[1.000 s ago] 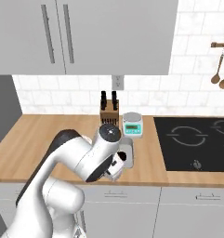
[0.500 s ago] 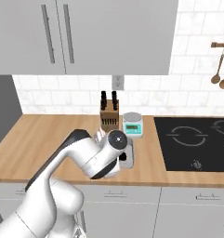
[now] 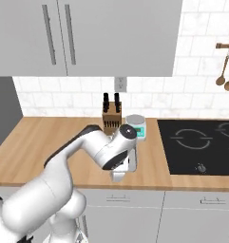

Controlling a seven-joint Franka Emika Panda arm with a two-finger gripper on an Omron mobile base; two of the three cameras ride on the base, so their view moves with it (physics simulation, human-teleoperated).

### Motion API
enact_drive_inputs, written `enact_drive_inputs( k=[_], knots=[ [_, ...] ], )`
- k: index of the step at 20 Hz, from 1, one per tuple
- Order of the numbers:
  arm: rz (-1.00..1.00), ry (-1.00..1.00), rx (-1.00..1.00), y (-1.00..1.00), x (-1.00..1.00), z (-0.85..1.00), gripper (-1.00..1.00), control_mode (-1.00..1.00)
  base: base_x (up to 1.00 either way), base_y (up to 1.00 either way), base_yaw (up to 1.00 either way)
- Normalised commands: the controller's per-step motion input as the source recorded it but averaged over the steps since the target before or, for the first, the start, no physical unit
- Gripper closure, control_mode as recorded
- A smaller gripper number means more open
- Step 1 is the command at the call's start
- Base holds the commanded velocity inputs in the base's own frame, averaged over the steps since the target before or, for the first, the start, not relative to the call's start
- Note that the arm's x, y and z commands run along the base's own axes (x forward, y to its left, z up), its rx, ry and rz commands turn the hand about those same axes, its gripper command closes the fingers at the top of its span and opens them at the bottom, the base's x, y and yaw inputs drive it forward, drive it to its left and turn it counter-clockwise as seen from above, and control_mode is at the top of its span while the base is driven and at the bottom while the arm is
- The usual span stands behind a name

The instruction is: Take the meat container that has the shrimp and place it on the second highest rack of the freezer. Then take the vegetable container that has the avocado and garlic and place it on the highest rack of the freezer.

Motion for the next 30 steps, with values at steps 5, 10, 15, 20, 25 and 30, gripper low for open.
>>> enact_drive_inputs(
  k=[5, 10, 15, 20, 25, 30],
  knots=[
    [0.00, 0.06, 0.00, 0.00, 0.35, -0.27, -1.00, -1.00, 0.00, 0.00, 0.00],
    [0.00, 0.10, 0.00, 0.01, 0.19, -0.40, -1.00, -1.00, 0.00, 0.00, 0.00],
    [0.00, 0.11, 0.00, 0.08, 0.31, -0.43, -1.00, -1.00, 0.00, 0.00, 0.00],
    [-0.01, 0.10, 0.00, 0.00, 0.33, -0.31, -1.00, -1.00, 0.00, 0.00, 0.00],
    [-0.03, 0.07, 0.00, 0.00, 0.26, -0.26, -1.00, -1.00, 0.00, 0.00, 0.00],
    [-0.04, 0.05, 0.00, 0.08, -0.07, -0.46, -1.00, -1.00, 0.00, 0.00, 0.00]
  ],
)
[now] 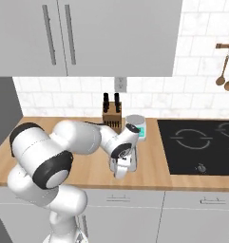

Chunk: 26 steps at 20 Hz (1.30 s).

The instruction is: Take the meat container that has the shrimp and place it on the second highest rack of the freezer. Then take the vegetable container that has the avocado and garlic and place it on the highest rack of the freezer.

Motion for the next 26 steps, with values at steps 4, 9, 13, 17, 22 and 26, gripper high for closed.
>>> enact_drive_inputs(
  k=[4, 9, 13, 17, 22, 26],
  knots=[
    [-0.06, 0.02, -0.03, 0.43, -0.14, -0.42, 1.00, -1.00, 0.00, 0.00, 0.00],
    [-0.02, -0.01, 0.00, 0.26, 0.00, -0.12, 1.00, -1.00, 0.00, 0.00, 0.00],
    [0.00, -0.10, 0.00, 0.34, -0.08, -0.07, 1.00, -1.00, 0.00, 0.00, 0.00],
    [0.00, -0.23, -0.01, 0.46, -0.33, 0.35, 1.00, -1.00, 0.00, 0.00, 0.00],
    [-0.01, -0.27, -0.03, 0.60, -0.50, 0.97, 1.00, -1.00, 0.00, 0.00, 0.00],
    [-0.08, -0.18, -0.02, 0.55, -0.60, 0.96, 1.00, -1.00, 0.00, 0.00, 0.00]
  ],
)
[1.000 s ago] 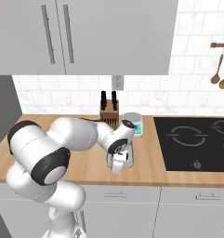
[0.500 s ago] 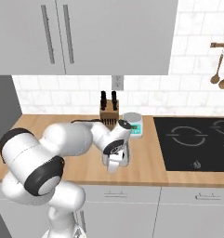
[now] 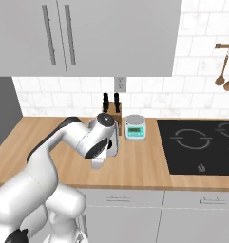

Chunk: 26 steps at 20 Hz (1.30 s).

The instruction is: Take the meat container that has the shrimp and place it on the second highest rack of the freezer. Then take the vegetable container that has the avocado and garlic and place it on the highest rack of the freezer.

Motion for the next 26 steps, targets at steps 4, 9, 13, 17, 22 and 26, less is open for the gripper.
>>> enact_drive_inputs(
  k=[4, 9, 13, 17, 22, 26],
  knots=[
    [-0.12, -0.02, -0.01, 0.45, -0.41, 0.70, 1.00, -1.00, 0.00, 0.00, 0.00],
    [-0.18, 0.00, -0.02, 0.28, -0.24, 0.68, 1.00, -1.00, 0.00, 0.00, 0.00],
    [-0.13, 0.00, 0.00, -0.04, -0.30, 0.63, 1.00, -1.00, 0.00, 0.00, 0.00],
    [-0.10, 0.01, 0.00, -0.01, -0.13, 0.69, 1.00, -1.00, 0.00, 0.00, 0.00],
    [-0.01, 0.01, 0.00, 0.07, -0.15, 0.42, 1.00, -1.00, 0.00, 0.00, 0.00],
    [-0.01, 0.01, 0.00, 0.11, -0.20, 0.00, 1.00, -1.00, 0.00, 0.00, 0.00]
  ],
)
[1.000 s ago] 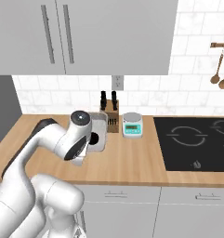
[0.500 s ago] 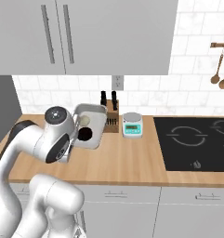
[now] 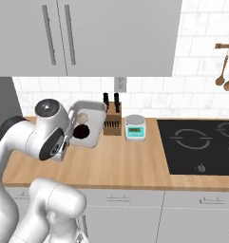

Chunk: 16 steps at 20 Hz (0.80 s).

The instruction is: Take the meat container that has the shrimp and place it on the second highest rack of the freezer. Then take the vegetable container that has the avocado and garlic and place it on the highest rack of the freezer.

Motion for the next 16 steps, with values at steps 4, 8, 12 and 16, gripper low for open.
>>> enact_drive_inputs(
  k=[4, 8, 12, 16],
  knots=[
    [-0.08, -0.02, 0.10, 0.00, -1.00, 0.29, 1.00, -1.00, 0.00, 0.00, 0.00],
    [-0.01, 0.00, 0.04, 0.17, -0.67, 0.29, 1.00, -1.00, 0.00, 0.00, 0.00],
    [0.00, 0.00, 0.00, 0.00, 0.00, 0.00, 1.00, 1.00, -0.59, 0.54, 0.00],
    [0.00, 0.00, 0.00, 0.00, 0.00, 0.00, 1.00, 1.00, -0.93, 0.68, 0.00]
  ],
)
